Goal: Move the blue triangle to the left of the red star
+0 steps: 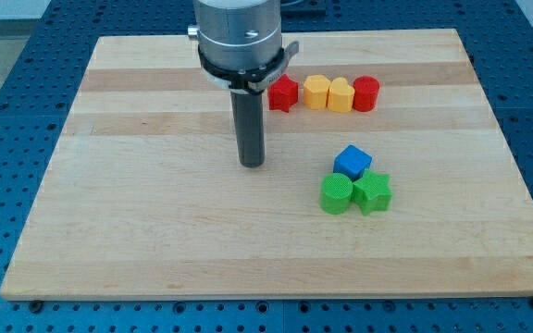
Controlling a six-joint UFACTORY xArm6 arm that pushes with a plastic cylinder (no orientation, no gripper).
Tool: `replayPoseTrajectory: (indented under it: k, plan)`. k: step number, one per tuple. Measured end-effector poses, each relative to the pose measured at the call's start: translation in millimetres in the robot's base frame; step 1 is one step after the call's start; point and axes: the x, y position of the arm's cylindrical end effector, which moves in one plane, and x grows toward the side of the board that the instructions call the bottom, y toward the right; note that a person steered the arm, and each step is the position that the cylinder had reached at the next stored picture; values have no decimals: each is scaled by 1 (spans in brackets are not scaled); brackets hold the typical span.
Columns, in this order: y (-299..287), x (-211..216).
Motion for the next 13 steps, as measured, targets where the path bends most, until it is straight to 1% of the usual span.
replayPoseTrajectory:
  k: [2,4,6,8,9,10,11,12,13]
  plan:
    - [-7,-19]
    - [-7,-53]
    - [-8,-58]
    - [-8,-80]
    - [-8,-80]
    - [-11,-67]
    - [-22,-24]
    - [-44,-22]
    - [-72,-65]
